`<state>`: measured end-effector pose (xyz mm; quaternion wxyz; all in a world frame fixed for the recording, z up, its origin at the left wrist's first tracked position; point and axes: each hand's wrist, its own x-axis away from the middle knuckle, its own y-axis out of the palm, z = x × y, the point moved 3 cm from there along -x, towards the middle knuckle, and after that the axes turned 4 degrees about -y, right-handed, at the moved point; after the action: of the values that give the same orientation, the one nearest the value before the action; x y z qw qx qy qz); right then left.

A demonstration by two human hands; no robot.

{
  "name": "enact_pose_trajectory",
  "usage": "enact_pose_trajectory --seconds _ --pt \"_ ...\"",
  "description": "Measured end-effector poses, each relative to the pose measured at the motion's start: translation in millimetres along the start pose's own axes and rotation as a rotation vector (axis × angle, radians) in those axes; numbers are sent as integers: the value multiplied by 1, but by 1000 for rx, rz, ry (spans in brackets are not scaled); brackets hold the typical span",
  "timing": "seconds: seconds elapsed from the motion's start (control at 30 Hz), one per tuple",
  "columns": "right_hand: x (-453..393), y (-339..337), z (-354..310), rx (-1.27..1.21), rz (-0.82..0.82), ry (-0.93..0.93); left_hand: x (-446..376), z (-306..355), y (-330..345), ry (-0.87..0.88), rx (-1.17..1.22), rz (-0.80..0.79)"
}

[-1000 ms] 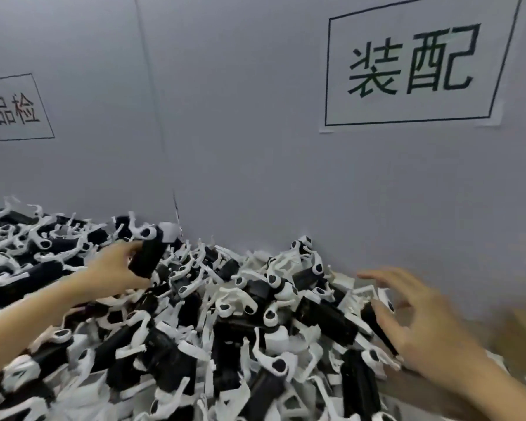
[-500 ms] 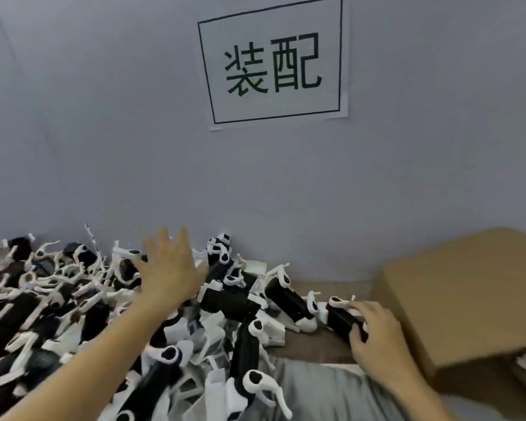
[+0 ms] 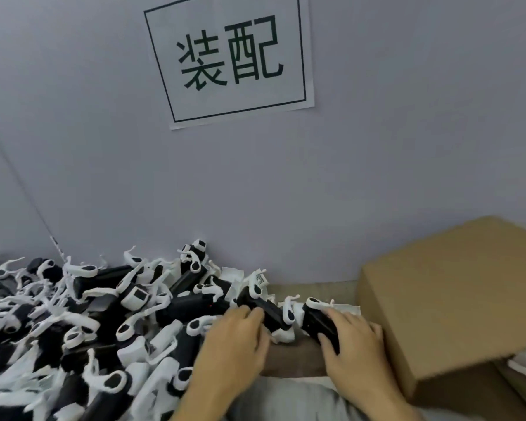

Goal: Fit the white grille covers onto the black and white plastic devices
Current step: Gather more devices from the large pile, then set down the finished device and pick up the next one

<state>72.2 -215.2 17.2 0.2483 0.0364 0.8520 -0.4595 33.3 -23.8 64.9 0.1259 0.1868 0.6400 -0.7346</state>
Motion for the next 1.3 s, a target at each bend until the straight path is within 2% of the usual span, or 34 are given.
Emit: enact_pose_trajectory --seconds 0.2,0.3,0.43,0.53,0.57,0.63,0.7,0.8,0.87,0.93,1.0,1.1,1.17,1.3 --pt "1 -9 -3 -303 268 -3 -13 8 13 98 151 186" --pt "-1 -12 -1 -454 315 55 -8 30 10 94 357 224" --pt "-5 -22 -16 -799 369 176 -14 42 -7 -236 837 135" --pt "-20 -19 -48 -1093 214 195 -21 38 -14 -459 1268 -61" --pt "-25 -17 -61 -1129 122 183 -21 34 -13 -497 1388 -86" --pt "-29 -9 -83 -1094 16 118 -19 21 -9 -597 1579 -27" --pt "-25 5 -94 -983 63 53 -16 6 -1 -704 1685 42" --pt "-11 22 -98 -812 96 -79 -14 -9 8 -753 1765 108" --pt "-11 29 -98 -755 60 -128 -16 -12 13 -722 1780 118" --pt "-14 25 -99 -687 116 -135 -20 -8 15 -661 1789 121" --pt "-20 23 -95 -618 192 -107 -24 0 16 -578 1716 130" --pt "-24 21 -86 -506 208 -85 -27 7 17 -451 1516 158" --pt "-26 21 -79 -510 170 -96 -27 9 15 -407 1462 164" --pt "-29 9 -74 -682 -14 -152 -27 5 12 -293 1341 141"
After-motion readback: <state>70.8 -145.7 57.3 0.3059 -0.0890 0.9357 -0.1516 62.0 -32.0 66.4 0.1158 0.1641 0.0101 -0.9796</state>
